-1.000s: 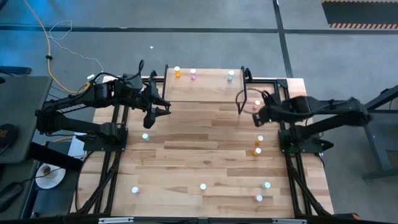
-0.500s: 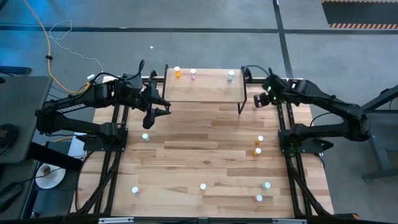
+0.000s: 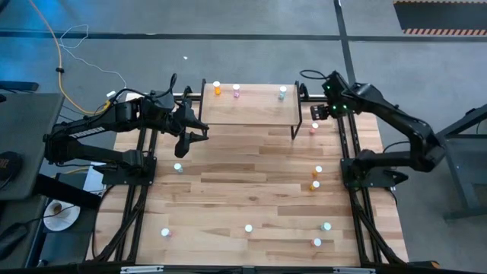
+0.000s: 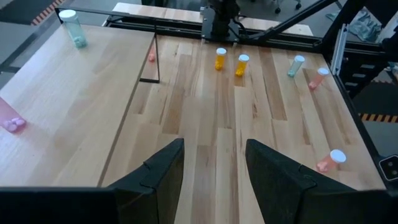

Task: Pick and place medicine bottles onto shelf by color
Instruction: Put the top pink pill bottle on the shelf

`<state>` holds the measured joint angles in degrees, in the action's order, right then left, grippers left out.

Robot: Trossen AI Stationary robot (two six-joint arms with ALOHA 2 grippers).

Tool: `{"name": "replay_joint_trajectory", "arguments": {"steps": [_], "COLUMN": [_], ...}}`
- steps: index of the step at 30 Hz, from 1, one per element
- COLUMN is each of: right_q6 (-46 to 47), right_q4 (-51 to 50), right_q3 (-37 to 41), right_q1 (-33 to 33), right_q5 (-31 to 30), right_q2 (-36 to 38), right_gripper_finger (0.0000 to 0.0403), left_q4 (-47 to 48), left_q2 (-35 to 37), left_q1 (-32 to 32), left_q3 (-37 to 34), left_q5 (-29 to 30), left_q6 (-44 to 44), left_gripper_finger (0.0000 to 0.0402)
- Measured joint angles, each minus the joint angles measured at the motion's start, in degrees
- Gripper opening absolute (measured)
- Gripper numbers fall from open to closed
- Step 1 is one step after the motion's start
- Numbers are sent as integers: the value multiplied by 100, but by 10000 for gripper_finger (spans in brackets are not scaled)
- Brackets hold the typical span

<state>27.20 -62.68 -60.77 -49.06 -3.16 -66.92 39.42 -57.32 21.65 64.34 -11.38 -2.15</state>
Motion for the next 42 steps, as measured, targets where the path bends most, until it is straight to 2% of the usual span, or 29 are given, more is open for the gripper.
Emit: {"name": "replay_joint_trajectory", "arguments": {"steps": [14,20,26,42], "right_q6": [-222,-151,-7,418], "right_q4": [1,3,58,326], "right_q3": [0,0,0,227], "right_q1": [-482,-615,-727,-734], "right_q5": [464,863,926,1003], "right_q2": [-1018,-1356,-1732,-1864], "right_gripper_finger": [200,200,200,200], "left_q4": [41,40,41,129], "left_q2": [0,0,0,0], "left_q1": [0,0,0,0], "left_q3": [0,0,0,0], "left_q5": [0,0,0,0], "left_q6": [-1,1,2,2], "left_gripper_finger": [161,161,161,161]}}
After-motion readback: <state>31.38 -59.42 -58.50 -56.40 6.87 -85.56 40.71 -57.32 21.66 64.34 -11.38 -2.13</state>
